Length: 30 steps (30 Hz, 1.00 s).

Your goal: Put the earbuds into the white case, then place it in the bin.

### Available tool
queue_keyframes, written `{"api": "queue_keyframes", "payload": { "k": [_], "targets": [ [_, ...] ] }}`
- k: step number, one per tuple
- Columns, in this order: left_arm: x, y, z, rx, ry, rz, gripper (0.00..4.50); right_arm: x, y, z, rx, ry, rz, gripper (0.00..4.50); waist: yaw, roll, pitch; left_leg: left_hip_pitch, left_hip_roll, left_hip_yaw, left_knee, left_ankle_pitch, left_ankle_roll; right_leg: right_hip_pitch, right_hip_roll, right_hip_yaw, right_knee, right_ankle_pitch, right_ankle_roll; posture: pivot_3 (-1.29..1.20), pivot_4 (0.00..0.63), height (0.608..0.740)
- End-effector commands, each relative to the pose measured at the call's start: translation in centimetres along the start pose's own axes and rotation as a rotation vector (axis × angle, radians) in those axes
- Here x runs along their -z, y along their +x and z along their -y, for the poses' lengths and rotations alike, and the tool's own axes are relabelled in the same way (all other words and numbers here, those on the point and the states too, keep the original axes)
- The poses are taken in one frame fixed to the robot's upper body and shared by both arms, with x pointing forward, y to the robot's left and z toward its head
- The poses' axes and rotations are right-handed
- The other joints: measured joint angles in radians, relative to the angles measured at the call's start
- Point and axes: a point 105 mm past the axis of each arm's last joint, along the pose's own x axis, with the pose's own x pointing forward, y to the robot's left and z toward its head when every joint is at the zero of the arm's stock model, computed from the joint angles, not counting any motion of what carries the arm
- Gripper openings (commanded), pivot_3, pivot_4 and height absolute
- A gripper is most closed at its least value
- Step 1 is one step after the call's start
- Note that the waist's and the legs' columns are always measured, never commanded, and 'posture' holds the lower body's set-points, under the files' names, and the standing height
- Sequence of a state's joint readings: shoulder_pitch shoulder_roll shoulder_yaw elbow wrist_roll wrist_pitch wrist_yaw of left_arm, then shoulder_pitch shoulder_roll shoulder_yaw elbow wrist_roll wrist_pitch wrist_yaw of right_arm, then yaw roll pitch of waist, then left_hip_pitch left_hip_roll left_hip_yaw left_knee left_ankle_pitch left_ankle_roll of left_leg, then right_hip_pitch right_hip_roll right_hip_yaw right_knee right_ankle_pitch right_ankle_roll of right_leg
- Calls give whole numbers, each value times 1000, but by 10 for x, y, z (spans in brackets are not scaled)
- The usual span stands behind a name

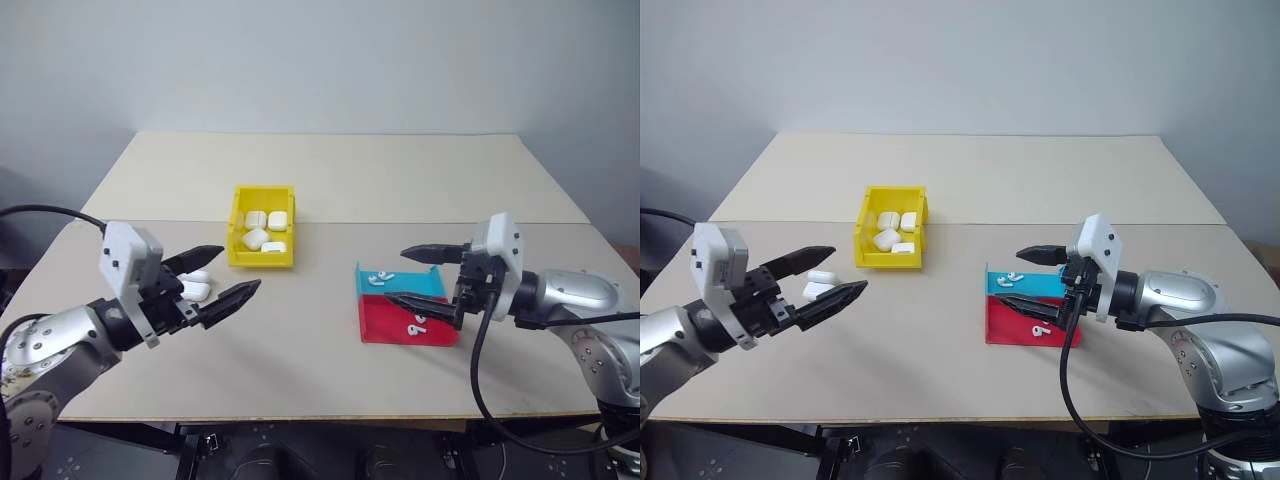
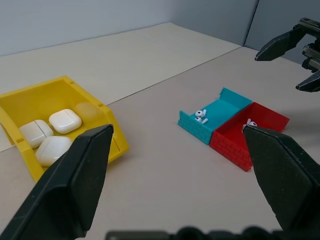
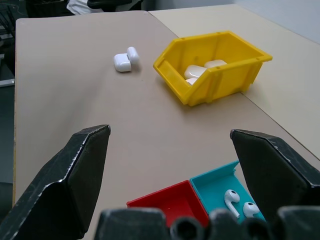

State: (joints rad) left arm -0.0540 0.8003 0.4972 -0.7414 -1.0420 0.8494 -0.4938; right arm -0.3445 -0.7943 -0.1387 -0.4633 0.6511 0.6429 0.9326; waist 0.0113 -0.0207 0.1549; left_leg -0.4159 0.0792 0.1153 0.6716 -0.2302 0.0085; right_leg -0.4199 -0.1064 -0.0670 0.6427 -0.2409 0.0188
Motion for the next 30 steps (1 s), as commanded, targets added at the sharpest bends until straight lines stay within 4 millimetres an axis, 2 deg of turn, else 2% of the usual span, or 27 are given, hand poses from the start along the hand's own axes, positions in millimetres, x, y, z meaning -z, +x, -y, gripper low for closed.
{"api": "queue_keyframes", "payload": {
  "k": [1,5,9,13,17,19,21,23,26,30],
  "targets": [
    [-10,-2,6,36,5,29,4500,-14,-2,0,-12,-38,21,4480,0,0,0,0,0,0,0,0,0,0,0,0,0,0,0,0,150,740],
    [-10,-12,2,46,-20,-42,4500,-14,-3,1,-8,-18,6,4480,-2,0,0,0,0,0,0,0,0,0,0,0,0,0,0,0,150,740],
    [-12,-18,-7,-32,45,-124,4500,-13,-3,5,16,-10,10,4480,-1,0,0,0,0,0,-1,0,0,-1,0,1,0,0,0,0,150,740],
    [-22,-18,-19,-143,89,-94,4500,-12,2,11,42,-19,10,4480,0,0,0,1,0,0,-1,0,0,0,0,1,0,0,0,0,150,740],
    [-13,-17,-28,-250,149,-244,4500,-13,3,12,52,-18,7,4480,0,0,0,1,0,0,-2,0,0,-1,0,1,0,0,0,0,150,740],
    [5,-24,-28,-173,39,-489,4500,-13,2,10,54,-14,8,4480,1,-2,1,1,0,0,-2,0,0,-1,0,1,0,0,0,0,150,740],
    [11,-31,-28,-112,-102,-641,4500,-12,2,9,54,-12,8,4480,2,-2,1,1,0,0,-3,1,-1,-1,0,1,0,0,0,0,150,740],
    [7,-28,-41,-195,-76,-638,4500,-11,4,7,55,-8,11,4480,1,-1,1,2,-1,0,-4,1,-1,-2,-1,2,1,0,0,0,150,740],
    [16,-23,-63,-324,-181,-695,4500,-10,5,6,60,-1,14,4480,3,-2,2,2,-1,-1,-5,1,-1,-1,0,2,0,0,0,0,150,740],
    [22,-9,-82,-413,-262,-741,4500,-11,6,4,65,2,22,4480,3,-4,2,2,-2,-2,-4,1,-1,0,-1,2,1,0,0,0,150,740]
  ]
}}
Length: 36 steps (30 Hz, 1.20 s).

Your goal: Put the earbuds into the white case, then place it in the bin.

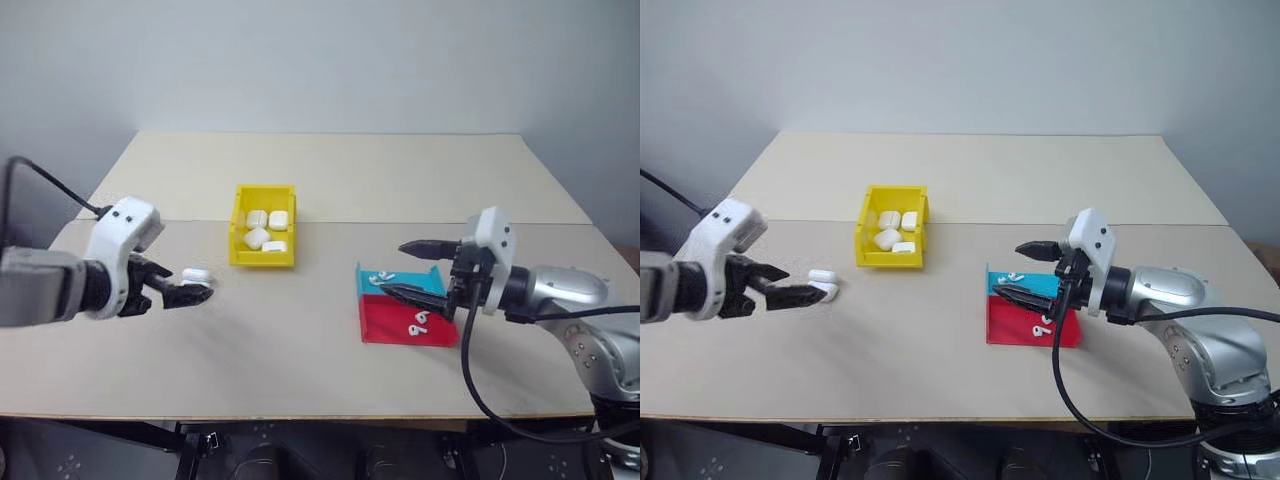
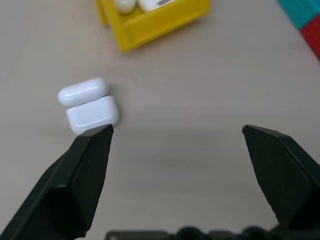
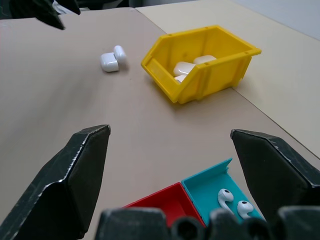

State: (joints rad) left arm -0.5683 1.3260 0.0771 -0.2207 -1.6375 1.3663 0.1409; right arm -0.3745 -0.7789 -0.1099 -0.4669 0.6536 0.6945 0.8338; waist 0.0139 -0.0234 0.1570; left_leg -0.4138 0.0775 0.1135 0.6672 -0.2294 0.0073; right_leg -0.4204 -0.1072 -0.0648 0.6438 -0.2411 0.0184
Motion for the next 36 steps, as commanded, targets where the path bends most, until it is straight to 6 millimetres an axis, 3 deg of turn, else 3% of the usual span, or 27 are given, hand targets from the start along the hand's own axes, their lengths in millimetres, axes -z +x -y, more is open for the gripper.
{"api": "queue_keyframes", "payload": {
  "k": [1,7,14,19,36],
  "targets": [
    [-6,12,-14,-84,-80,-49,4500,-13,-1,-3,0,-24,39,4480,0,-1,0,-1,0,0,0,0,0,0,0,0,0,0,0,0,150,740],
    [-17,32,-30,-140,-226,-131,4500,-14,0,-5,2,-22,39,4480,-1,-3,2,-1,-1,1,0,1,-1,-1,0,0,0,0,0,0,150,740],
    [-14,42,-43,-251,-212,-235,4500,-13,3,-11,2,-11,46,4480,-2,-3,2,-1,-1,2,0,3,-5,-1,0,-1,0,0,0,0,150,740],
    [-13,45,-45,-278,-182,-263,4500,-11,2,-14,11,0,53,4480,-2,-4,2,-1,-1,2,0,4,-6,-1,-1,-1,0,0,0,0,150,740],
    [-1,86,-42,-249,-263,-358,4500,-18,2,-12,23,19,62,4480,-2,-4,2,-2,-1,2,1,3,-5,-1,-1,-1,1,0,0,0,150,740]
  ]
}}
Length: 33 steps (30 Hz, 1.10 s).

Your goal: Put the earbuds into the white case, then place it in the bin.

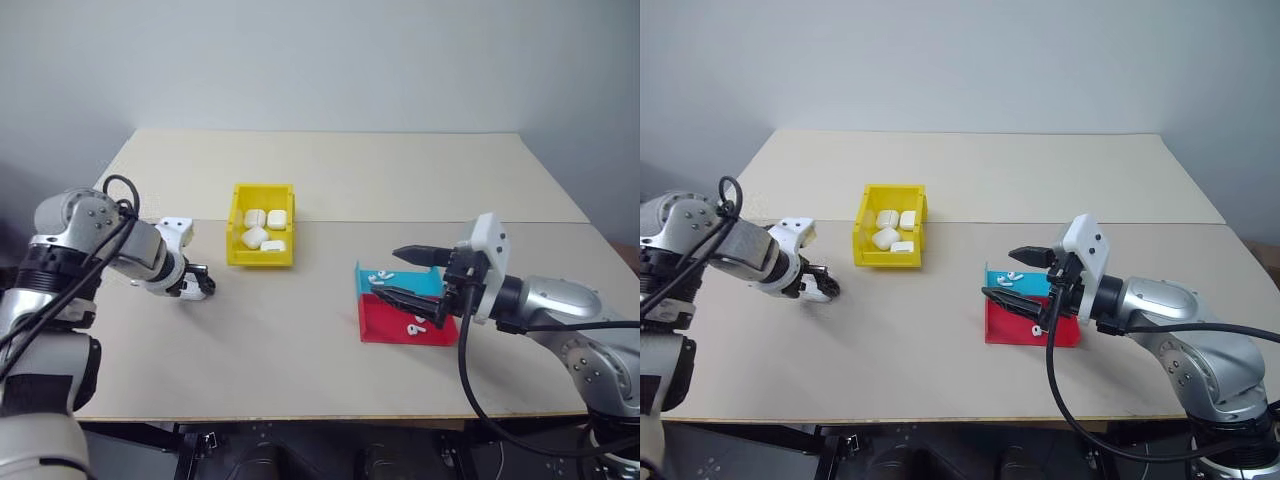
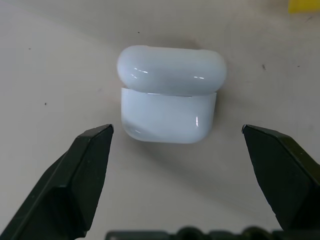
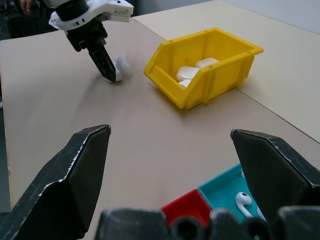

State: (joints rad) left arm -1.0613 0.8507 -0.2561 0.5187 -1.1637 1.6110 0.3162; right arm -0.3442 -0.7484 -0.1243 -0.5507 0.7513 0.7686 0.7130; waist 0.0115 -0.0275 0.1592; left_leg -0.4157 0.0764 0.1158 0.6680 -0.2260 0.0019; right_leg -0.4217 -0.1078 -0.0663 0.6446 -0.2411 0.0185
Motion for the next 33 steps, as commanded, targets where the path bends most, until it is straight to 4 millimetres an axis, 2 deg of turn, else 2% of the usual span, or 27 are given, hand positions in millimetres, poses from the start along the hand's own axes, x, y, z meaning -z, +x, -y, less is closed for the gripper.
{"api": "queue_keyframes", "payload": {
  "k": [1,17,20,24,28,33],
  "targets": [
    [-12,-7,-1,0,-16,40,4500,-15,-2,-1,1,-52,29,4480,0,0,0,0,0,0,0,0,0,0,0,0,0,0,0,0,150,740],
    [-19,4,5,-37,33,60,4500,-17,-5,-3,5,-36,25,4480,0,0,0,-1,0,0,0,0,0,0,0,0,0,0,0,0,150,740],
    [-19,5,7,-34,40,65,3953,-16,-6,-3,6,-35,21,4500,0,0,0,0,0,0,0,0,1,0,0,0,0,0,0,0,150,740],
    [-14,8,3,-42,48,49,2910,-15,-6,-3,8,-37,13,4500,-1,0,0,0,0,0,0,0,1,0,0,0,0,0,0,0,150,740],
    [-13,4,-5,-48,36,85,2835,-14,-7,-3,11,-39,5,4500,-2,0,0,0,0,0,0,0,1,0,0,0,1,0,0,0,150,740],
    [-18,-25,-11,14,23,297,2835,-13,-10,-1,16,-45,-7,4500,-9,0,0,-1,0,0,0,0,1,-1,0,0,1,0,0,0,150,740]
  ]
}}
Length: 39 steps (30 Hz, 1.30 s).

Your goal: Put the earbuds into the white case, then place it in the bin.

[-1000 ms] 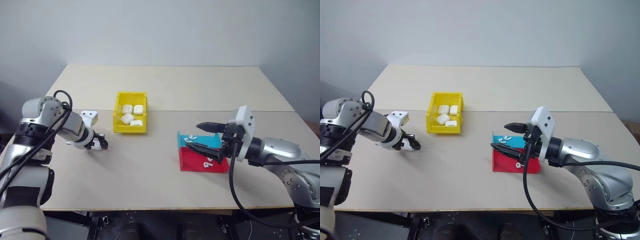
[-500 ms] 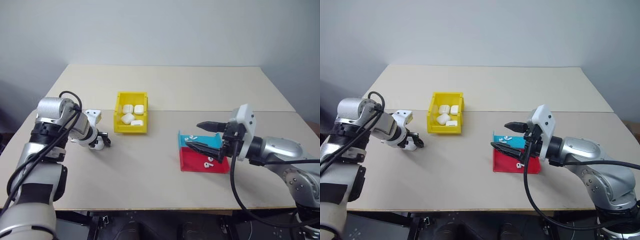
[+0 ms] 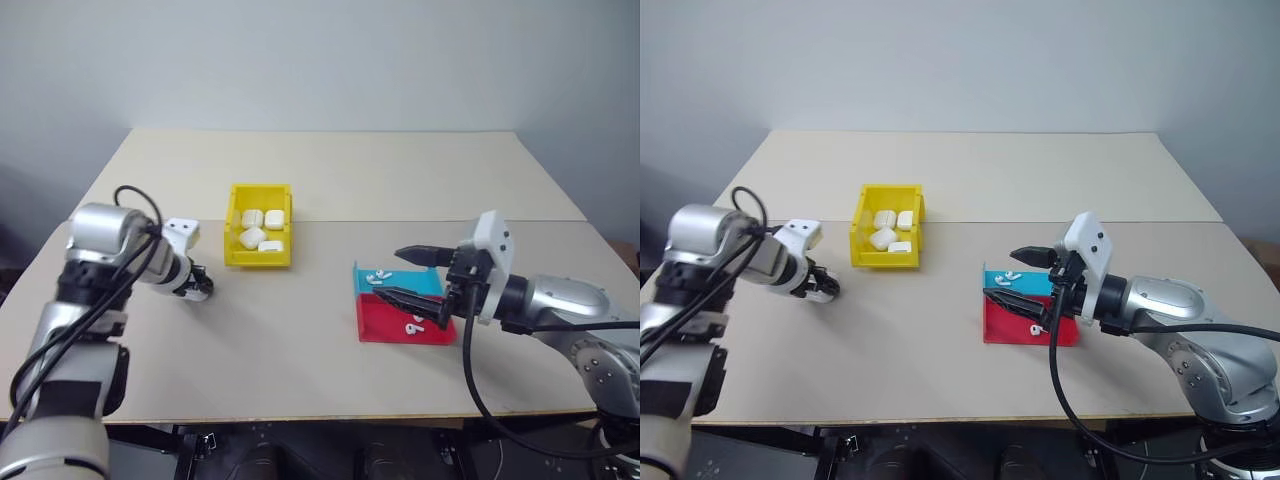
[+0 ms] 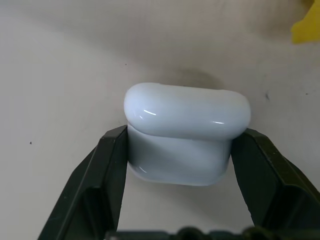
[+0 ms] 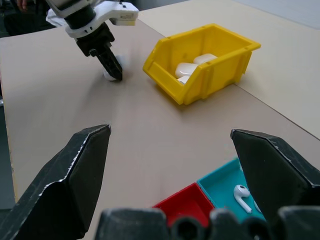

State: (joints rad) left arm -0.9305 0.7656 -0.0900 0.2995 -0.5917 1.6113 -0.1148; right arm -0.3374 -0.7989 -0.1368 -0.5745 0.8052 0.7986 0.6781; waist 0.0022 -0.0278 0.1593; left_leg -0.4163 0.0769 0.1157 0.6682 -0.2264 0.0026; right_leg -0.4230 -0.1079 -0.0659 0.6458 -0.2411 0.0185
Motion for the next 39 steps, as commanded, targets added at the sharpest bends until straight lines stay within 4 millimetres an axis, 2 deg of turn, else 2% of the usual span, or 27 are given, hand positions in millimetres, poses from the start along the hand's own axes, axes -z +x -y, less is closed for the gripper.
{"api": "queue_keyframes", "payload": {
  "k": [1,3,6,12,16,23,25,27,31,34,39],
  "targets": [
    [-27,-42,-3,68,-5,321,2835,-11,-6,0,9,-48,23,4500,1,0,0,0,0,0,0,0,0,0,0,0,0,0,0,0,150,740],
    [-36,-68,-2,125,18,573,2835,-10,-7,1,11,-48,20,4500,0,0,0,0,0,0,0,0,0,0,0,0,0,0,0,0,150,740],
    [-39,-85,4,161,44,786,2835,-10,-6,1,9,-48,22,4500,5,0,0,0,0,0,0,0,0,1,-1,0,-1,0,0,0,150,740],
    [-42,-125,41,618,69,1131,2835,-10,-2,-3,3,-56,35,4500,19,0,0,1,0,0,2,-1,3,3,-1,-2,0,0,0,0,150,740],
    [-34,-147,74,942,267,1233,2835,-11,-1,-4,6,-63,44,4500,13,0,0,0,0,1,2,-2,3,3,-1,-2,-1,0,0,0,150,740],
    [-18,-148,124,1323,523,1257,2835,-12,0,-6,25,-91,55,4500,11,0,-1,1,0,1,2,-2,4,4,-1,-2,-1,0,0,0,150,740],
    [-10,-140,132,1328,642,1191,2835,-13,-3,-5,36,-102,51,4500,10,0,-1,0,0,1,2,-2,4,3,-1,-2,-1,0,0,0,150,740],
    [1,-120,137,1247,813,1094,2835,-13,-5,-5,45,-106,47,4500,7,0,-1,0,0,1,2,-2,4,3,0,-2,-2,0,0,0,150,740],
    [14,-81,134,1089,1013,839,2835,-13,-7,-7,48,-109,46,4500,8,0,-1,1,0,1,2,-2,4,3,0,-2,-1,0,0,0,150,740],
    [34,-58,130,988,1183,565,2835,-9,-7,-12,42,-109,39,4500,9,0,-1,0,0,0,2,-3,5,2,0,-2,-2,0,0,0,150,740],
    [50,-30,123,863,1277,306,2835,-8,-5,-15,38,-106,43,4500,11,0,-1,-1,0,1,3,-3,6,2,0,-2,-2,0,0,0,150,740]
  ]
}}
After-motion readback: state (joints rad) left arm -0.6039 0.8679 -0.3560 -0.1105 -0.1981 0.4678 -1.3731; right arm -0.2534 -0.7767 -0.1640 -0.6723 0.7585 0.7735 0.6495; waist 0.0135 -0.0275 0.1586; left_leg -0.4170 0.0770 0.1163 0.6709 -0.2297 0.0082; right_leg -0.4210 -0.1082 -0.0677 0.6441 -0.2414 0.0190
